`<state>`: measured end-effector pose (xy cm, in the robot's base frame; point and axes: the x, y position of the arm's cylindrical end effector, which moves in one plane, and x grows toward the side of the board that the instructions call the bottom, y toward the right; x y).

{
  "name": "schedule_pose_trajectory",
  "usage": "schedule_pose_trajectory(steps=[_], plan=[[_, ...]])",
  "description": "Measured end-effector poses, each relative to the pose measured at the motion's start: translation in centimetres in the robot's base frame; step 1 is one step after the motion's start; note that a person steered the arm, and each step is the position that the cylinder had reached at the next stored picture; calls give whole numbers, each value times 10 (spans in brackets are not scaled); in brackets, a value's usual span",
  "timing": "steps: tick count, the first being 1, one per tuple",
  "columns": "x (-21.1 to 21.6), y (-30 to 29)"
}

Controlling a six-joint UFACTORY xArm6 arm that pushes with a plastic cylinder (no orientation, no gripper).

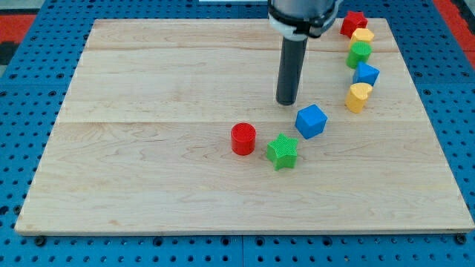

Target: Move the blue cube closer to yellow heart

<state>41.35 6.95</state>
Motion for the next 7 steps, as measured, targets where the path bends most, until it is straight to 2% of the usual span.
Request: schedule_pose_trajectory(steps=[2, 3, 5, 7], plan=[[44, -7], [48, -7], [21, -15], [39, 18]])
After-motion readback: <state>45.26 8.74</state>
